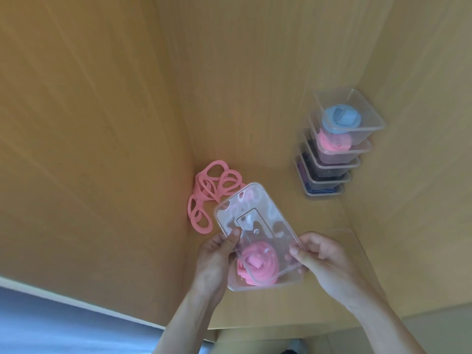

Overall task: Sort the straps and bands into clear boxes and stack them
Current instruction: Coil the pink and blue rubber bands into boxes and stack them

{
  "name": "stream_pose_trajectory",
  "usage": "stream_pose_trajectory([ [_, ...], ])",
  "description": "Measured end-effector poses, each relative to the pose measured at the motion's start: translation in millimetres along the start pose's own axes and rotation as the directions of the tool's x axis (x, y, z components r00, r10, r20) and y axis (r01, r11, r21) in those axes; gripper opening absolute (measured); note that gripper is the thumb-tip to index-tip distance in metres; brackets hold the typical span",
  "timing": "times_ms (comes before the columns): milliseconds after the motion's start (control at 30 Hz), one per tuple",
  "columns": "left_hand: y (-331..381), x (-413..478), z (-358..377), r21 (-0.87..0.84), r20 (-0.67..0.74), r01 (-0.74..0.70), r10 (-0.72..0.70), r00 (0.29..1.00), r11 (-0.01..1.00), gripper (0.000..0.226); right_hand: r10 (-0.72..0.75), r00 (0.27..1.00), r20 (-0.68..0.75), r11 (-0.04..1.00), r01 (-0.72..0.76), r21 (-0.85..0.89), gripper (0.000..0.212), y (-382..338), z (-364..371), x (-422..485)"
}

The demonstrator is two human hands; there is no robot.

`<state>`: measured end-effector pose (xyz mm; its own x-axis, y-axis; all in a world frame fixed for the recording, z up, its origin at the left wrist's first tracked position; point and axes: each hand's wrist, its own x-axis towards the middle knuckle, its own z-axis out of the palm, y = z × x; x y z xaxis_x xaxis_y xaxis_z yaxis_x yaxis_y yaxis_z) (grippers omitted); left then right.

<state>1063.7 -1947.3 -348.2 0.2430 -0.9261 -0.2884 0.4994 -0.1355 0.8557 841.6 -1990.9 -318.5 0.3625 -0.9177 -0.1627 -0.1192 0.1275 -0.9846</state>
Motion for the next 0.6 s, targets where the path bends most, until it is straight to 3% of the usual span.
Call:
stream_pose_trajectory([
  [133,-2,-8,-3,0.056,0.122,0.073,-0.079,0.989,0.996,0.03,0.075,0.989,-0.127,0.994,-0.085,-0.076,0.011,9,-9,12],
  [233,4,-10,-12,0.128,0.156,0.126,-0.146,0.977,0.984,0.038,0.156,0.988,-0.004,0.974,-0.155,-0.167,0.009,7,-26,16],
  [367,15,-11,-20,0.325,0.119,0.043,-0.085,0.989,0.945,0.028,0.187,0.977,0.099,0.961,-0.162,-0.223,0.008,2,-32,18],
  [467,9,-9,-21,0.379,0.007,0.04,-0.046,0.999,0.924,0.037,0.14,0.989,-0.05,0.974,-0.147,-0.17,0.01,3,-24,23],
  [600,-3,-10,-19,0.429,-0.059,0.078,-0.059,0.997,0.9,0.03,0.124,0.957,-0.262,0.99,-0.137,-0.032,0.012,20,-6,37],
])
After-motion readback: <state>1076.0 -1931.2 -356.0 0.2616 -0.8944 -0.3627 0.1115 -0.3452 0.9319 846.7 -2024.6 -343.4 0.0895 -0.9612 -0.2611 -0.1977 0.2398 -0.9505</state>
